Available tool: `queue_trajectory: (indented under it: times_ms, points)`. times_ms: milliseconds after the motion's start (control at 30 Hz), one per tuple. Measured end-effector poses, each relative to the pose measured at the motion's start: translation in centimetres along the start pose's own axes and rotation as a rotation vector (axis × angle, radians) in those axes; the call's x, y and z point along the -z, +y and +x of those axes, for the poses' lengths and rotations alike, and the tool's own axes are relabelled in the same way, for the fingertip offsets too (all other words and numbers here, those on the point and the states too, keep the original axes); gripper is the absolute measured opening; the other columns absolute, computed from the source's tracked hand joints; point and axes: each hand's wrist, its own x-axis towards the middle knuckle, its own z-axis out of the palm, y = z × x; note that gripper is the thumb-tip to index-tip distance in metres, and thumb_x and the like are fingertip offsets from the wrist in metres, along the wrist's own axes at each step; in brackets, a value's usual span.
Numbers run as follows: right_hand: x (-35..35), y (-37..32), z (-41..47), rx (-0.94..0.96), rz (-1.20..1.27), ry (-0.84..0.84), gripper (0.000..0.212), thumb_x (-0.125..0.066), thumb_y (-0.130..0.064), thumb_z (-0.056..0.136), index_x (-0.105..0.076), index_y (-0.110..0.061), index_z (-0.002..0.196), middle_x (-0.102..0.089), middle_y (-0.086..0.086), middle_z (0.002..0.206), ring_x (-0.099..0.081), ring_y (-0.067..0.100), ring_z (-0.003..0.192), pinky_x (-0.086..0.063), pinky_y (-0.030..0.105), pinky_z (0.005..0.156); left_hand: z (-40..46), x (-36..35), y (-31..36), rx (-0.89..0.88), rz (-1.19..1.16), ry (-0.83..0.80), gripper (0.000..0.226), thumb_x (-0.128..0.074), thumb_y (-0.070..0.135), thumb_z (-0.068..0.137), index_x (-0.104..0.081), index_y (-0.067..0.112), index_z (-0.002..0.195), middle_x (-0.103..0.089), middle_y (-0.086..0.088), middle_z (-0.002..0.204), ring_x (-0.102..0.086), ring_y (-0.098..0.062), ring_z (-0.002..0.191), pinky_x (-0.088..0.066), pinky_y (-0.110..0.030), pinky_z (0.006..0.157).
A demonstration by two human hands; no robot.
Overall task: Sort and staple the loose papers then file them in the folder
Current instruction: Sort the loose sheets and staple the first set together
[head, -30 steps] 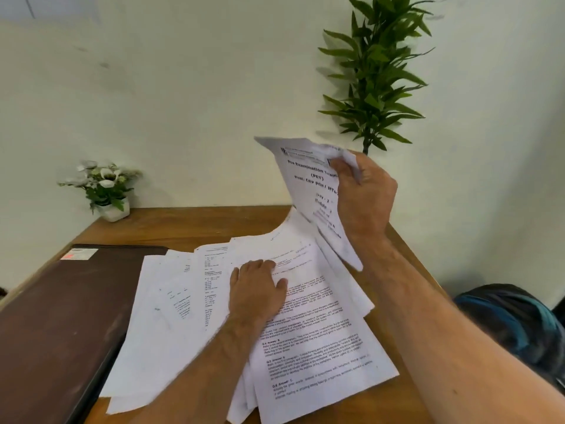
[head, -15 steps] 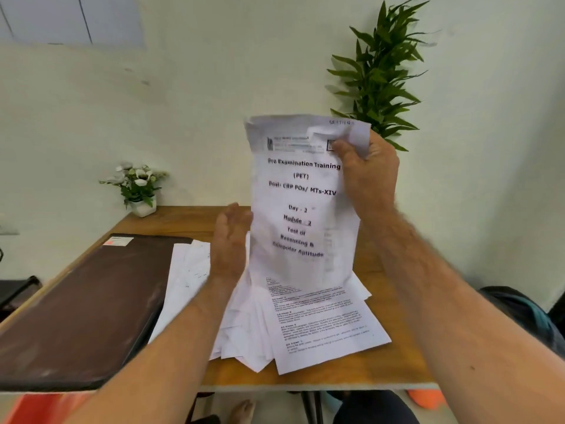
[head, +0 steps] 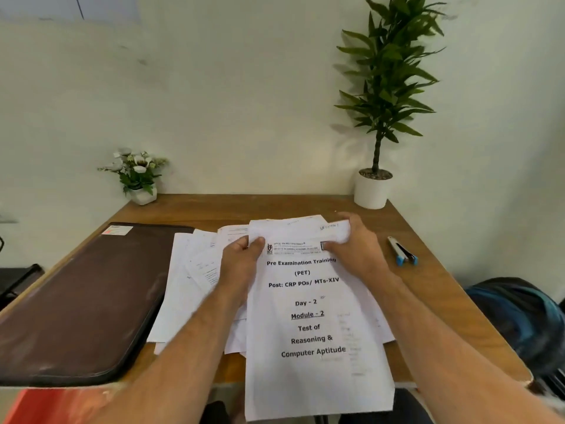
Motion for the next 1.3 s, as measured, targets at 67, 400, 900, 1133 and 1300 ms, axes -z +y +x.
queue_trajectory:
  times_ms: [67,400,900,1133,1300]
  points:
    - [-1.7,1.1,0.0,0.039,-0.256,0.028,0.078,-0.068,-0.011,0.083,-0.029,-0.027,0.149,-0.050,0.002,0.136,-0.045,0.027,0.124,-0.042,0.043,0.102,0.2,0.1,-1.6,-0.012,0.086,0.018,0.015,-0.062,0.018,0.099,-0.076,0.014,0.097,-0.079,-0.004,0.096,-0.075,-0.030,0.096,-0.060,-0.047,0.088]
    - [-10.9,0.2,-0.4,0.348,-0.201,-0.186,0.050,-0.055,-0.007,0.086,-0.056,-0.025,0.133,-0.050,-0.003,0.140,-0.060,0.024,0.114,-0.051,0.036,0.092,1.4,0.6,-5.2,-0.276,0.463,-0.039,0.015,-0.066,0.015,0.093,-0.072,0.028,0.088,-0.076,0.013,0.086,-0.069,-0.010,0.082,-0.052,-0.030,0.076]
    - [-11.9,3.0,-0.8,-0.012,0.210,-0.085,0.015,-0.061,-0.006,0.085,-0.069,-0.016,0.078,-0.068,0.008,0.068,-0.063,0.025,0.057,-0.054,0.039,0.052,6.5,2.0,-4.5,-0.152,0.786,-0.003,0.054,-0.074,0.045,0.088,-0.064,0.020,0.136,-0.065,0.000,0.137,-0.059,-0.022,0.128,-0.044,-0.036,0.109]
    - [-11.0,3.7,-0.7,-0.037,0.208,-0.025,0.013,-0.061,-0.006,0.086,-0.065,-0.011,0.075,-0.055,0.000,0.054,-0.045,0.007,0.044,-0.040,0.021,0.044,7.1,1.5,-7.4,-0.332,1.406,-0.079,0.075,-0.043,0.068,0.096,-0.034,0.026,0.158,-0.036,-0.003,0.162,-0.028,-0.024,0.151,-0.020,-0.042,0.123]
    - [-11.2,3.7,-1.0,-0.020,0.171,-0.012,0.024,-0.060,-0.005,0.083,-0.057,-0.020,0.065,-0.052,-0.016,0.050,-0.045,0.004,0.046,-0.035,0.014,0.047,7.0,1.4,-7.6,-0.460,1.303,-0.117,0.056,-0.055,0.056,0.096,-0.052,0.028,0.144,-0.055,0.001,0.147,-0.044,-0.019,0.138,-0.030,-0.038,0.116]
